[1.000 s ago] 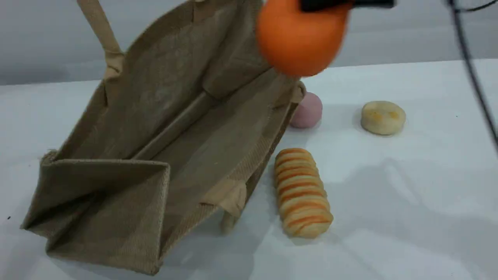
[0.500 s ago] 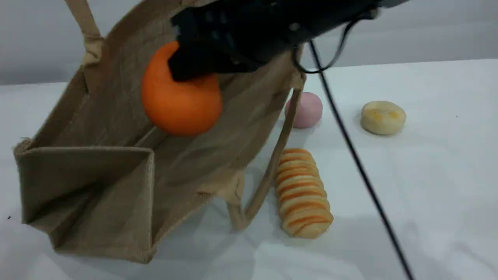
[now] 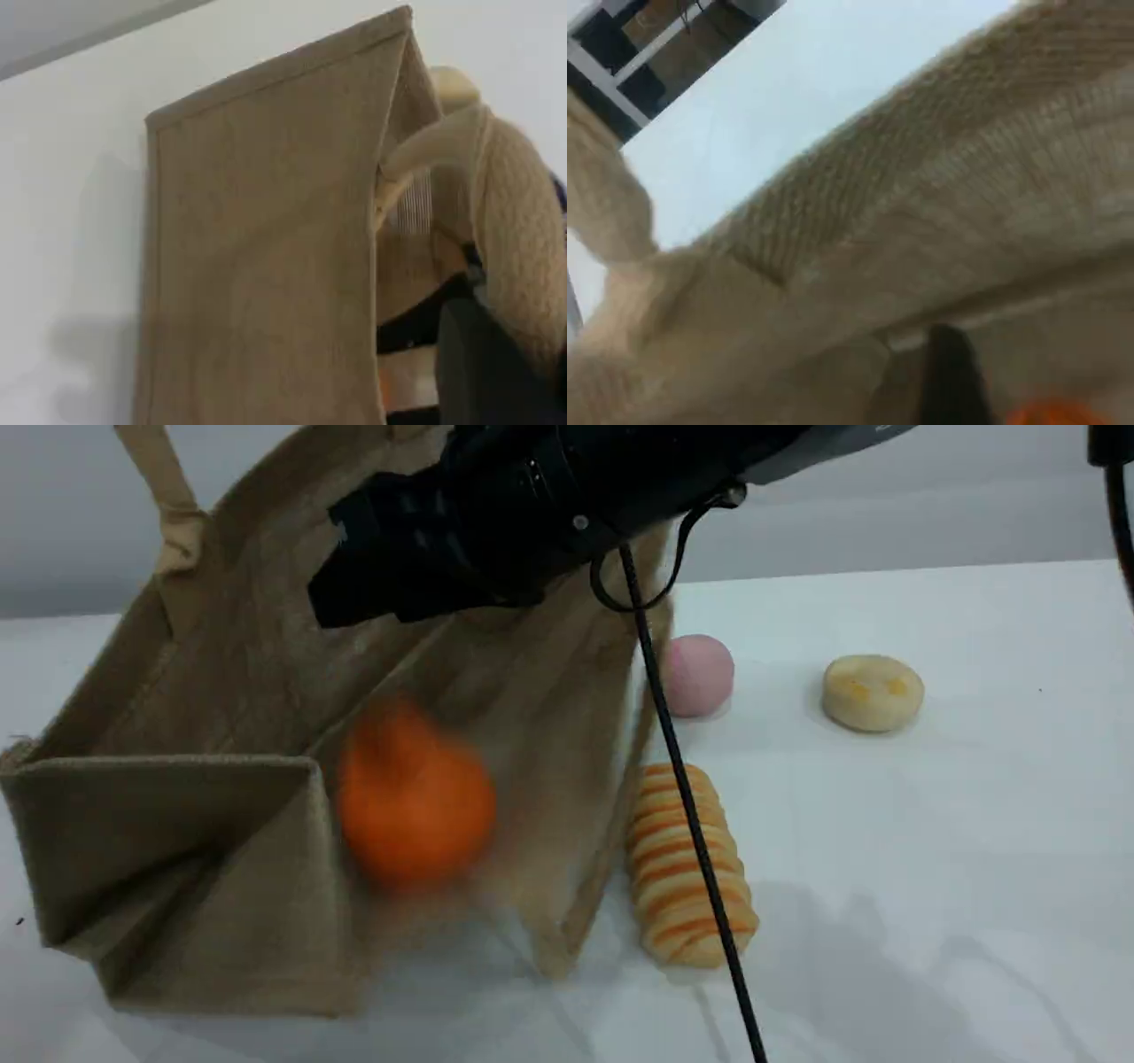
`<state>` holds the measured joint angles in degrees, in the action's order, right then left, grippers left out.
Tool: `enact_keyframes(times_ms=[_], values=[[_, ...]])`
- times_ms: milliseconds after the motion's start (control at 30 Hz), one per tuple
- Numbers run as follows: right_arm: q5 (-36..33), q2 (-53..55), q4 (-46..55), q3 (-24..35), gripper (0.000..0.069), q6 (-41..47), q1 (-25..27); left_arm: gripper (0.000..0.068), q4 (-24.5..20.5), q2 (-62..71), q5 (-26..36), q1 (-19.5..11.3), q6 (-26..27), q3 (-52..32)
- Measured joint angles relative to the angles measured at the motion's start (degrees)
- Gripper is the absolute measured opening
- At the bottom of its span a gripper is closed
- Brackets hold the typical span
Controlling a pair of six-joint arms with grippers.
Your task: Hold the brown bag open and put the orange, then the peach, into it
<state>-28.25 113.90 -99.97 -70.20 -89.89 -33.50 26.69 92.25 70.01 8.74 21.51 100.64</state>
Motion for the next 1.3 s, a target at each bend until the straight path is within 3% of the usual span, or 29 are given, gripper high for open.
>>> enact_keyframes(times_ms=[133,233,400,567,667,900,1167,1300], values=[[1.2,-3.4,0.7,0.0,0.0519,0.1,1.5,0.0073,-0.3,0.0,0.1,0.0,0.0,0.0],[4.6,-7.6,5.6,0.1,0.0529,3.2,4.4,0.0073,-2.9,0.0,0.1,-0.1,0.1,0.0],[5.2,-13.5,19.9,0.1,0.0527,15.3,11.7,0.0073,-4.2,0.0,0.0,-0.1,0.1,0.0],[5.2,-9.8,27.5,0.1,0.0526,23.0,19.5,0.0073,-4.3,0.0,-0.1,-0.1,-0.1,0.0],[7.4,-6.1,26.8,0.1,0.0524,23.0,21.0,0.0073,-4.1,0.1,-0.1,-0.1,-0.3,0.0],[14.7,3.0,17.2,-1.8,0.0524,14.0,21.0,0.0073,-1.6,0.1,-0.1,-0.1,-1.1,0.0],[13.8,11.3,12.5,-7.9,0.0524,8.4,21.0,0.0073,0.1,0.1,0.0,-0.1,-1.9,0.0],[10.3,14.2,10.7,-10.2,0.0524,8.4,21.0,0.0073,-4.1,0.1,0.0,-0.1,-7.2,0.0]])
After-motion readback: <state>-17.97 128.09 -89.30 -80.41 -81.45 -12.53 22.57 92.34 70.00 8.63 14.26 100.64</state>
